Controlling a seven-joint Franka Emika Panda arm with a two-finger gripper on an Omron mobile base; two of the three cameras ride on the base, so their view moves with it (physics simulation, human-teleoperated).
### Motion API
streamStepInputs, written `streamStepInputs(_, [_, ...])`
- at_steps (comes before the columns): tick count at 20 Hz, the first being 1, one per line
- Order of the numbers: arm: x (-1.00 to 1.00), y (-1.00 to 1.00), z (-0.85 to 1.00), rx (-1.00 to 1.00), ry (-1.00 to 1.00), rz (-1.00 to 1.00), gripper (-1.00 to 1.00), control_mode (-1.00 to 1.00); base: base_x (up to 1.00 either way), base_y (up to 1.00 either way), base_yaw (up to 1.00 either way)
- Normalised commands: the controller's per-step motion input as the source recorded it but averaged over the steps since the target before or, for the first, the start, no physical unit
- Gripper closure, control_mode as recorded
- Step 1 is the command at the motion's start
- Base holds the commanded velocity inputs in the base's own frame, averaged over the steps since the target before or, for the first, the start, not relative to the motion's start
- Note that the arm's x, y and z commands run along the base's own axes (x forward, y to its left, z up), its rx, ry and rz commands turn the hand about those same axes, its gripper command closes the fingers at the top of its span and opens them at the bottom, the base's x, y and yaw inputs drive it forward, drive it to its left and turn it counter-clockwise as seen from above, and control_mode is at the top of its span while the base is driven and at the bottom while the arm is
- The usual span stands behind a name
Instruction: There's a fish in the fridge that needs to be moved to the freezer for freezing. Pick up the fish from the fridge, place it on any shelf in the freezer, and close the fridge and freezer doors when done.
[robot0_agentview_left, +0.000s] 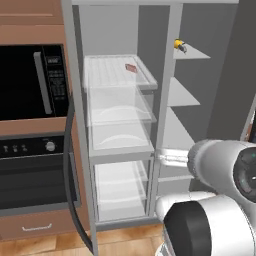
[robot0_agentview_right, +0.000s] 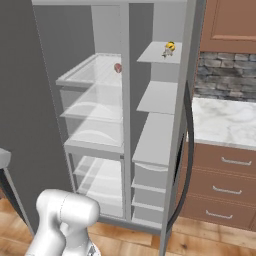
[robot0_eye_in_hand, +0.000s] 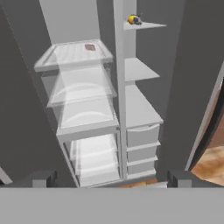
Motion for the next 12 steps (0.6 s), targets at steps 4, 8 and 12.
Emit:
streamStepInputs(4, [0.21, 1.0, -0.54, 0.0, -0.05, -0.12, -1.0, -1.0, 0.0, 0.0, 0.0])
streamStepInputs(8, [0.59, 1.0, -0.56, -0.04, -0.07, -0.23, -1.0, -1.0, 0.0, 0.0, 0.0])
streamStepInputs(12, [0.83, 0.98, -0.54, -0.03, -0.13, -0.21, -1.0, -1.0, 0.0, 0.0, 0.0])
